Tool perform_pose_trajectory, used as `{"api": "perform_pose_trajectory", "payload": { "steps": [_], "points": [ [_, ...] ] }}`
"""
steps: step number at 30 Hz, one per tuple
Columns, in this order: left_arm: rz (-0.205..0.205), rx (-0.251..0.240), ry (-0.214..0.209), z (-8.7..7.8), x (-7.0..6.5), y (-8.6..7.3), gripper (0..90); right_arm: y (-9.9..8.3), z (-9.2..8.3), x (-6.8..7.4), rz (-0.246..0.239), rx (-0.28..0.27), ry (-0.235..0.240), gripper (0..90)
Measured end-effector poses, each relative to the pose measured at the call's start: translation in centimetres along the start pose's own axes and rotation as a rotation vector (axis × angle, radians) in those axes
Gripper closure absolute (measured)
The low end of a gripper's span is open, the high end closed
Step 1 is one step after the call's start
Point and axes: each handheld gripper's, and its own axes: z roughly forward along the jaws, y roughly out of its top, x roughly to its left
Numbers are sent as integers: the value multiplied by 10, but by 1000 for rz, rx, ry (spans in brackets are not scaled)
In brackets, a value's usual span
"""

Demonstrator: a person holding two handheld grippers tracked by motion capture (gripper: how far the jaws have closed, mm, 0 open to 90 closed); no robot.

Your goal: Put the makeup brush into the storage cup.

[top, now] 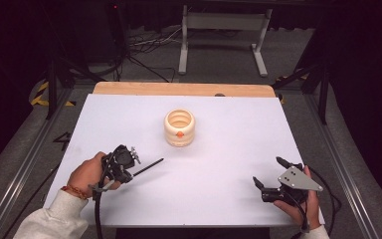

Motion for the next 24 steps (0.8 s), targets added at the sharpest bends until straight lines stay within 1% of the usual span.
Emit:
{"api": "perform_pose_trajectory", "payload": {
  "steps": [3,5,6,8,9,10,11,12,13,14,15,16,17,19,20,22,23,24],
  "points": [
    [9,-23,4,-6,0,3,840,2,-1,1,-10,-10,-8,41],
    [9,-26,1,-8,0,4,840,3,-1,1,-10,-16,-10,40],
    [17,-26,-1,-9,0,6,840,4,-2,1,-8,-28,-14,43],
    [13,-36,-8,-12,0,9,840,6,-3,2,-12,-42,-24,53],
    [22,-46,-15,-14,0,12,840,9,-5,4,-24,-66,-39,79],
    [22,-46,-15,-14,0,12,840,9,-5,4,-24,-66,-39,79],
    [25,-51,-33,-16,0,15,840,13,-7,7,-47,-91,-33,96],
    [32,-57,-35,-17,0,17,840,15,-7,9,-60,-101,-23,104],
    [32,-57,-35,-17,0,17,840,15,-7,9,-60,-101,-23,104],
    [34,-58,-38,-17,-1,20,840,19,-6,14,-98,-103,-23,125],
    [42,-50,-39,-17,-2,22,840,22,-5,18,-127,-98,-32,136],
    [51,-55,-43,-18,-3,27,840,24,-5,21,-145,-103,-34,146],
    [61,-48,-46,-18,-3,30,840,26,-4,23,-155,-108,-36,155],
    [64,-44,-37,-20,-5,36,840,32,-2,29,-202,-107,-59,161],
    [72,-43,-40,-21,-5,39,840,35,-1,31,-217,-113,-64,164],
    [78,-38,-34,-23,-6,45,840,40,3,37,-251,-112,-62,171],
    [95,-31,-41,-24,-6,48,840,43,4,40,-270,-118,-58,171],
    [101,-31,-43,-25,-8,51,840,45,5,43,-279,-121,-56,170]
  ]
}}
